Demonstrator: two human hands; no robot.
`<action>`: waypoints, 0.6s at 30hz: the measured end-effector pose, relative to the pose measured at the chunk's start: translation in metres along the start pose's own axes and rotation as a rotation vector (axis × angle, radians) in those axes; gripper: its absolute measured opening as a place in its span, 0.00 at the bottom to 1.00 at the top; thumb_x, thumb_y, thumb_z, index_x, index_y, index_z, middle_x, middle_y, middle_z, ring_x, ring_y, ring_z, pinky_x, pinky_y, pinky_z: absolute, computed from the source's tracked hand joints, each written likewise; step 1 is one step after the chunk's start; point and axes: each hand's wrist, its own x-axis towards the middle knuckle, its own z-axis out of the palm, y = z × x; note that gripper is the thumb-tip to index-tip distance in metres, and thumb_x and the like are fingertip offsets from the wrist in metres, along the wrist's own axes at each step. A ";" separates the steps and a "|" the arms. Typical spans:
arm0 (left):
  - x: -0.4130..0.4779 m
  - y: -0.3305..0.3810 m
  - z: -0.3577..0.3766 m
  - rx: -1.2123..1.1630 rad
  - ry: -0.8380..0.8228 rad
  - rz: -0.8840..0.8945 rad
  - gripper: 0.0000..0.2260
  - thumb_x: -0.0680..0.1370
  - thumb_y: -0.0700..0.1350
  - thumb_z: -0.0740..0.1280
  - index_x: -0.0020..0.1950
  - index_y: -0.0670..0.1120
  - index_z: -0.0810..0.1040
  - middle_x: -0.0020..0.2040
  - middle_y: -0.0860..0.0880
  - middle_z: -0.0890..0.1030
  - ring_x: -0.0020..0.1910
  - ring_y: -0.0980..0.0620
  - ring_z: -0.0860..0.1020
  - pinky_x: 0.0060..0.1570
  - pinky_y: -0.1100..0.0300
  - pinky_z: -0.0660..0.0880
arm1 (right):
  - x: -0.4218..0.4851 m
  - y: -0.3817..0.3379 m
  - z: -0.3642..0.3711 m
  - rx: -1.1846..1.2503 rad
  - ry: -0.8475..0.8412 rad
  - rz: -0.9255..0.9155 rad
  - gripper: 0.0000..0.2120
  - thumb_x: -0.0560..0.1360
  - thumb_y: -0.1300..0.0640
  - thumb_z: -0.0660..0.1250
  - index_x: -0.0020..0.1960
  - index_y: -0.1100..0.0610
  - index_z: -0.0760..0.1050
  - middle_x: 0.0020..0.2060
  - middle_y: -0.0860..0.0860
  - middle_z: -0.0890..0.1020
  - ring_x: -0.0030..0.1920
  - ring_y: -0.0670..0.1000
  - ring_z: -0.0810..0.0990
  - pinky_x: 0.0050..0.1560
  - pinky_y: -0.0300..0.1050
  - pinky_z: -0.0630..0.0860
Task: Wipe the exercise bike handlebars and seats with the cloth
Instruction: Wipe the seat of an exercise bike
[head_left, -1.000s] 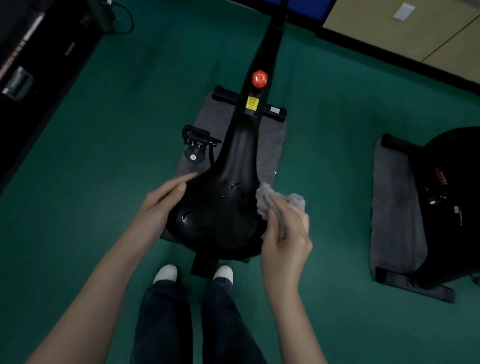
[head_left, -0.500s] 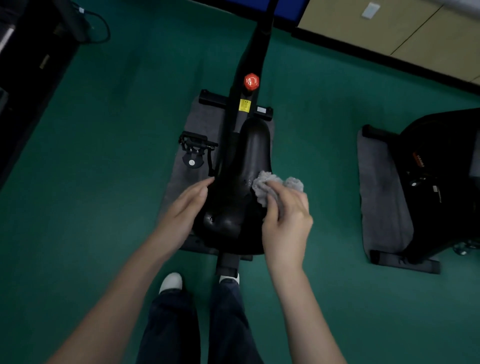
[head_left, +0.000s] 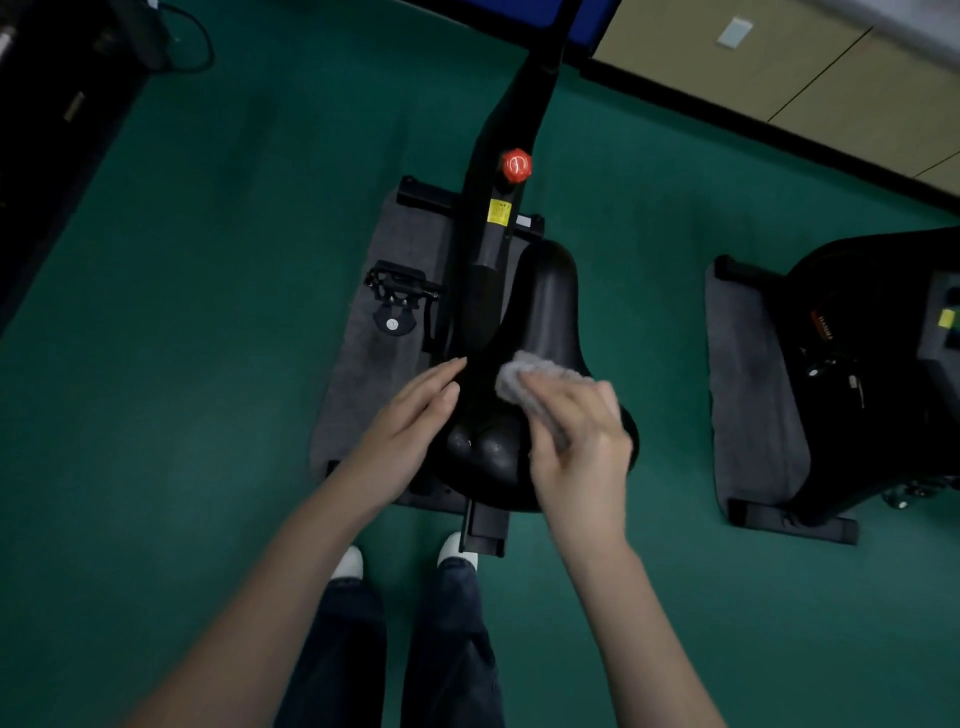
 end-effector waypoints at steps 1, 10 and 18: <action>0.000 0.000 0.000 0.006 -0.002 -0.004 0.26 0.71 0.69 0.55 0.68 0.65 0.67 0.70 0.65 0.66 0.69 0.71 0.60 0.71 0.63 0.55 | -0.005 -0.002 -0.001 0.004 -0.034 -0.042 0.14 0.72 0.70 0.69 0.56 0.59 0.82 0.48 0.51 0.83 0.52 0.51 0.77 0.57 0.46 0.76; -0.004 0.000 -0.008 0.023 -0.081 -0.008 0.33 0.68 0.72 0.62 0.71 0.66 0.62 0.72 0.69 0.61 0.71 0.71 0.57 0.75 0.54 0.55 | 0.034 -0.006 0.010 -0.002 0.030 -0.019 0.12 0.71 0.71 0.69 0.50 0.58 0.83 0.46 0.49 0.84 0.49 0.52 0.77 0.60 0.38 0.72; -0.020 -0.007 -0.015 0.244 -0.167 0.000 0.53 0.55 0.62 0.79 0.69 0.72 0.47 0.64 0.81 0.46 0.66 0.81 0.47 0.72 0.63 0.53 | 0.004 0.003 -0.020 0.040 -0.180 -0.109 0.13 0.73 0.65 0.68 0.55 0.54 0.82 0.51 0.42 0.82 0.53 0.49 0.77 0.53 0.57 0.75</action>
